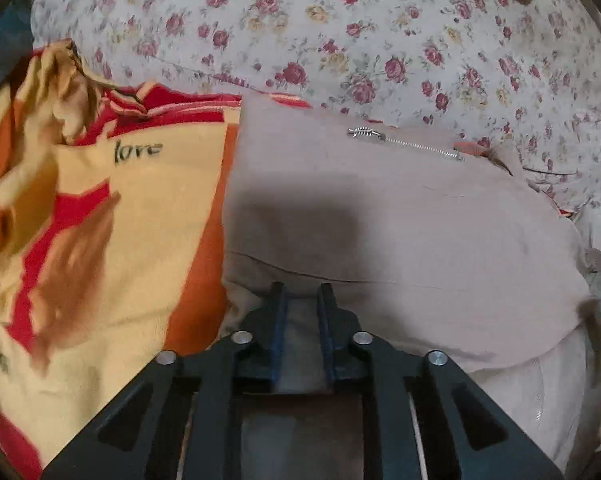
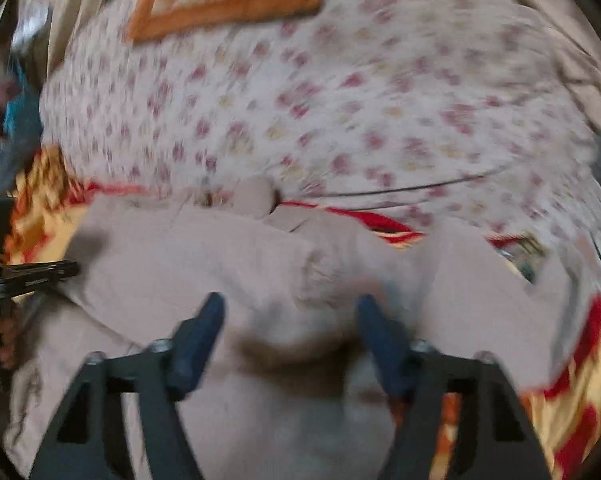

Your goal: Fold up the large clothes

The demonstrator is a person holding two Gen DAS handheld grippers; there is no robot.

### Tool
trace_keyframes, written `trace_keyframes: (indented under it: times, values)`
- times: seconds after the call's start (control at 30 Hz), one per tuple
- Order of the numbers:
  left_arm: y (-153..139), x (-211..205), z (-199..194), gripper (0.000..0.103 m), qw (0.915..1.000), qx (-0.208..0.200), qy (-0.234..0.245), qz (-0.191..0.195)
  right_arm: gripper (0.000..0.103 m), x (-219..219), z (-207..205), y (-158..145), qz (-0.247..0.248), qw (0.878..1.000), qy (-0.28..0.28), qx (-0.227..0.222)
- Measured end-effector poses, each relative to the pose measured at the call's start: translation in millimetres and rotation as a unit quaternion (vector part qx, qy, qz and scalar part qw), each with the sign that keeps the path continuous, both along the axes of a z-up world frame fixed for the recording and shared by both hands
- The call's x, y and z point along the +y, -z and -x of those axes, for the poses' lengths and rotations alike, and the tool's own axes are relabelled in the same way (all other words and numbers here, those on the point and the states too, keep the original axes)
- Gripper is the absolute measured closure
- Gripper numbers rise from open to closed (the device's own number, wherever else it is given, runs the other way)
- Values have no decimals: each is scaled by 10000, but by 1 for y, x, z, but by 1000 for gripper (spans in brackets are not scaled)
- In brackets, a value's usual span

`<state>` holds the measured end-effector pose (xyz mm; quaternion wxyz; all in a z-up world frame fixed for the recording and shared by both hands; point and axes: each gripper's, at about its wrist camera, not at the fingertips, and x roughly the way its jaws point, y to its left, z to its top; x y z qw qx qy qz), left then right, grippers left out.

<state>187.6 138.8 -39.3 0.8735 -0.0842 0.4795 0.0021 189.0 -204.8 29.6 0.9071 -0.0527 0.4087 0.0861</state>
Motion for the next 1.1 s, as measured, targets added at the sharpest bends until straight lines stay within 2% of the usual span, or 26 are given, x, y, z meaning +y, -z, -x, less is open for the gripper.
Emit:
trace_keyframes:
  times: [0.07,0.1,0.13,0.23,0.27,0.33,0.4,0.43,0.47,0.53,0.57,0.6,0.67,0.73,0.8,0.83,0.93,1.0,1.03,1.1]
  values:
    - [0,-3,1,93,9999,-40,15,-99,39,2,-28,33,271,9972,246,657]
    - [-2,-3,1,93,9999,-37,-17,-112,39,-5,-39,53,203,9935,427,1031]
    - [-6,-3,0,93,9999,-71,-117,-89,39,-11,-43,64,76,9912,495,1224]
    - [-27,1,-5,92,9976,-534,-440,31,39,-14,-47,53,-42,9929,545,1057]
    - [-32,0,-10,92,9967,-668,-463,84,39,-13,-52,40,-273,9946,547,838]
    - [-41,-9,-29,88,9956,-857,-343,170,37,-13,-58,23,-642,9956,551,414]
    - [-34,-17,-46,84,9953,-925,-136,247,29,-8,-69,19,-804,9952,546,115]
    - [-27,-18,-50,82,9958,-873,-125,258,23,-7,-75,24,-773,9956,512,136]
    - [-16,-15,-57,82,9969,-720,-180,247,23,-4,-82,35,-678,9959,518,287]
    - [13,-9,-64,82,9986,-158,-345,355,23,-4,-95,66,-495,9931,618,870]
    - [15,-7,-64,82,9984,-154,-344,422,22,-3,-96,74,-444,9923,635,969]
    - [12,-6,-62,82,9982,-220,-339,433,21,-2,-95,77,-332,9944,582,820]
    - [9,-7,-61,77,9983,-189,-292,461,10,1,-98,81,-305,9946,455,884]
    - [7,-8,-58,75,9987,-205,-230,415,0,9,-100,84,-285,9941,244,1020]
    - [1,-10,-54,75,9987,-225,-258,386,1,12,-101,86,-193,9939,130,1079]
    - [-2,-12,-51,75,9985,-276,-285,389,1,9,-102,83,-278,9939,149,1052]
    - [-18,-19,-34,75,9970,-497,-154,571,22,-20,-90,57,-823,9929,548,657]
    - [-24,-29,-21,75,9965,-566,31,621,21,-49,-73,24,-964,9922,774,135]
    - [-25,-35,-16,75,9963,-555,137,641,19,-68,-65,7,-658,9921,1050,-218]
    - [-23,-45,-12,75,9961,-438,324,701,12,-110,-51,-15,142,9816,1759,-724]
